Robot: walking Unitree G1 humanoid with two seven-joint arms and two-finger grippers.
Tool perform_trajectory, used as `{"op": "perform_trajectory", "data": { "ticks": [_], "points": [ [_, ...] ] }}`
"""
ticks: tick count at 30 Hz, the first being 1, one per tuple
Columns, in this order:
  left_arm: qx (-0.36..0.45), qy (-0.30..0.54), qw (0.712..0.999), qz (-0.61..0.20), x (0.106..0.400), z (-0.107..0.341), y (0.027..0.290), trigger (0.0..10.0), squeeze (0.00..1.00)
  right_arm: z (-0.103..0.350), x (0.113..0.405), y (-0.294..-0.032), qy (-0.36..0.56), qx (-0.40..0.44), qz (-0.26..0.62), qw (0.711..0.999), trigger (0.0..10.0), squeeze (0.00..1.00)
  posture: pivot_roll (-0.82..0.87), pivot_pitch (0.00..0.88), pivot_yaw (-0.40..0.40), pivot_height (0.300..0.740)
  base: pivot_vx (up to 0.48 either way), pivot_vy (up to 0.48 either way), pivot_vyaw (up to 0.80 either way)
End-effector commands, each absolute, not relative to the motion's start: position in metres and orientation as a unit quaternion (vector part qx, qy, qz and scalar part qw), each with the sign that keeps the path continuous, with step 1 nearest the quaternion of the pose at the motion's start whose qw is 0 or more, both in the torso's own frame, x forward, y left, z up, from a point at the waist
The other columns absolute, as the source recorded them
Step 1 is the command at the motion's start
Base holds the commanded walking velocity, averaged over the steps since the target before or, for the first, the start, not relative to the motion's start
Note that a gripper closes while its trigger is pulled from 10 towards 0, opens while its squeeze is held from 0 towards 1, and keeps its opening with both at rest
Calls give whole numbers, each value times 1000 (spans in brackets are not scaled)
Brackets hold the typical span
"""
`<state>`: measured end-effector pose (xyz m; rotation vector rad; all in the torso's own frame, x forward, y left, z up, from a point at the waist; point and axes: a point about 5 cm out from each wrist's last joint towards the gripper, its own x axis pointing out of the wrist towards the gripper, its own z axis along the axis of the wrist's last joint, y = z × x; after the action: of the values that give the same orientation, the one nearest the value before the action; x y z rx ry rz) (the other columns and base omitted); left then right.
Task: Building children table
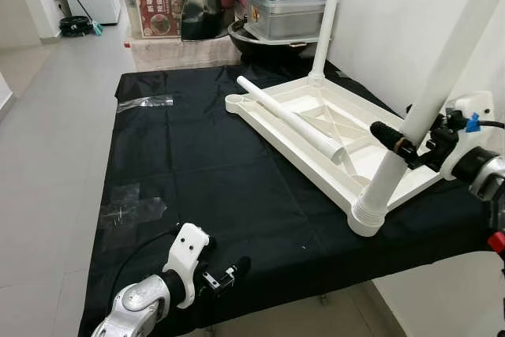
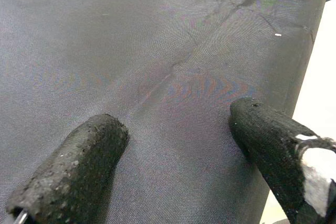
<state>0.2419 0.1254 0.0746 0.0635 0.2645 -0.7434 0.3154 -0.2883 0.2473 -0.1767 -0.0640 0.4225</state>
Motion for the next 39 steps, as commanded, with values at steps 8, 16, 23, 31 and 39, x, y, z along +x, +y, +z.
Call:
{"op": "perform_trajectory", "data": {
  "ticks": [8,16,23,31,39],
  "points": [
    [36,140,920,-364,240,70,127,10000,0,251,316,-287,-39,-86,248,964,10000,0,-36,0,-55,740,0,0,0],
    [37,138,921,-363,241,70,126,10000,0,248,320,-291,-34,-87,253,963,4902,0,-34,0,-58,740,0,0,0],
    [36,139,920,-364,241,70,126,10000,0,254,322,-290,-39,-87,263,960,3451,0,-36,0,-54,740,0,0,0],
    [34,138,920,-364,240,70,124,10000,0,255,322,-295,-43,-90,272,957,0,0,-38,0,-59,740,0,0,0],
    [35,139,921,-362,241,70,125,10000,0,248,326,-296,-40,-83,248,964,0,0,-36,0,-60,740,0,0,0]
  ]
}}
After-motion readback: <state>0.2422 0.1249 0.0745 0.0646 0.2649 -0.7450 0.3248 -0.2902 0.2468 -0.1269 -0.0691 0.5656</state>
